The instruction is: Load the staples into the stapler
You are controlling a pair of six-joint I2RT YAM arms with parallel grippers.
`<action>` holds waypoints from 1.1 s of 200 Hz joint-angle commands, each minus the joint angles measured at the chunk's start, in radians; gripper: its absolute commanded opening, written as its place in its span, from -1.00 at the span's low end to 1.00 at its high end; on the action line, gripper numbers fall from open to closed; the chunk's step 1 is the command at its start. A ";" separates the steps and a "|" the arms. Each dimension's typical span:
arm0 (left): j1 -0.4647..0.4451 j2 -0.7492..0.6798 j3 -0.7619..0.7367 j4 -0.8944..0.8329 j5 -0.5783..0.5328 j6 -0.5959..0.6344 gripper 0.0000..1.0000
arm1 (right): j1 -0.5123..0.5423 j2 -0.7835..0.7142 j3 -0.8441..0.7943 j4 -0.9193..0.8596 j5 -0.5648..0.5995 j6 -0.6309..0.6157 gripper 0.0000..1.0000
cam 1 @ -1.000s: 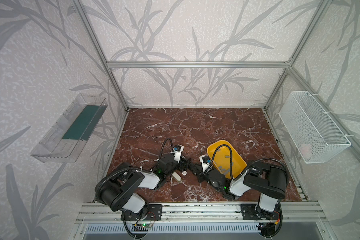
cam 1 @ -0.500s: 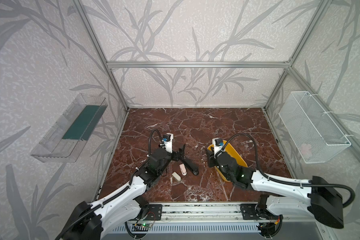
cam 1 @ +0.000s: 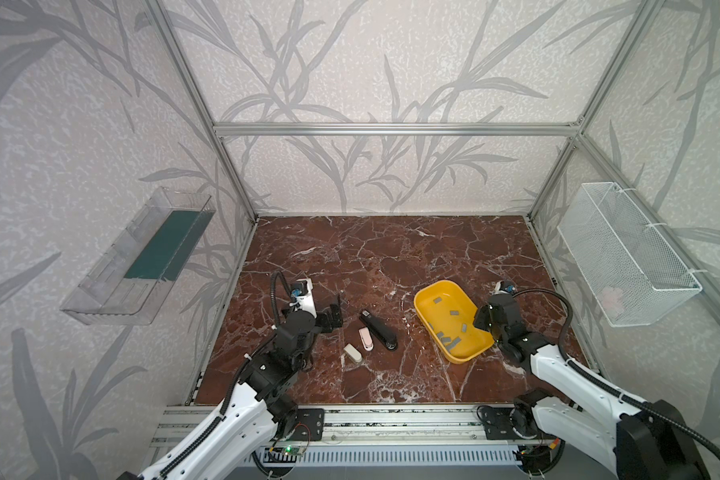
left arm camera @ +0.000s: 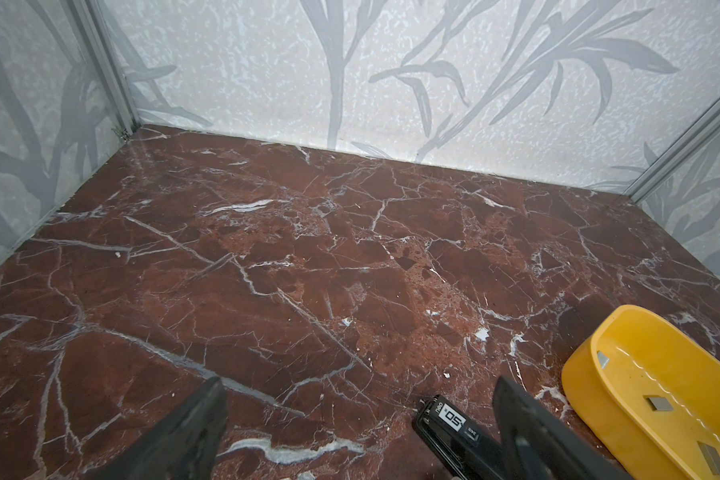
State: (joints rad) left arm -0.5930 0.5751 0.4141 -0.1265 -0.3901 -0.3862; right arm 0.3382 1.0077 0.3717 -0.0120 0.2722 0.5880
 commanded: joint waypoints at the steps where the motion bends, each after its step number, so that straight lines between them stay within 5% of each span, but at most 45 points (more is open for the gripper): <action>1: 0.009 -0.005 -0.015 -0.057 -0.035 -0.034 0.99 | -0.010 0.025 -0.015 0.040 -0.110 0.038 -0.45; 57: 0.022 0.024 0.010 -0.068 -0.047 -0.048 0.99 | 0.028 0.123 -0.028 0.170 -0.318 0.101 -0.51; 134: 0.080 0.099 0.081 -0.102 -0.029 -0.066 0.99 | 0.244 0.153 -0.010 0.235 -0.241 0.180 -0.53; 152: 0.109 0.131 0.115 -0.107 -0.018 -0.069 0.99 | 0.242 0.072 0.005 0.149 -0.158 0.161 -0.23; 165: 0.125 0.157 0.145 -0.119 -0.018 -0.056 0.99 | 0.235 -0.006 0.054 0.010 -0.040 0.141 0.64; 179: 0.130 0.177 0.130 -0.056 -0.050 -0.026 0.99 | 0.207 -0.062 0.139 -0.160 0.093 0.128 0.93; 198: 0.143 0.177 0.042 0.171 -0.106 0.077 1.00 | 0.151 -0.107 0.179 -0.171 0.205 0.056 0.98; 220: 0.203 0.196 -0.015 0.346 -0.171 0.201 1.00 | 0.140 -0.169 0.078 0.090 0.335 -0.265 0.96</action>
State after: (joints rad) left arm -0.4419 0.7513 0.4534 -0.0219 -0.4553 -0.3279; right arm 0.4911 0.8913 0.5179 -0.0437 0.3931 0.6281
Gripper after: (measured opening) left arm 0.996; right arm 0.958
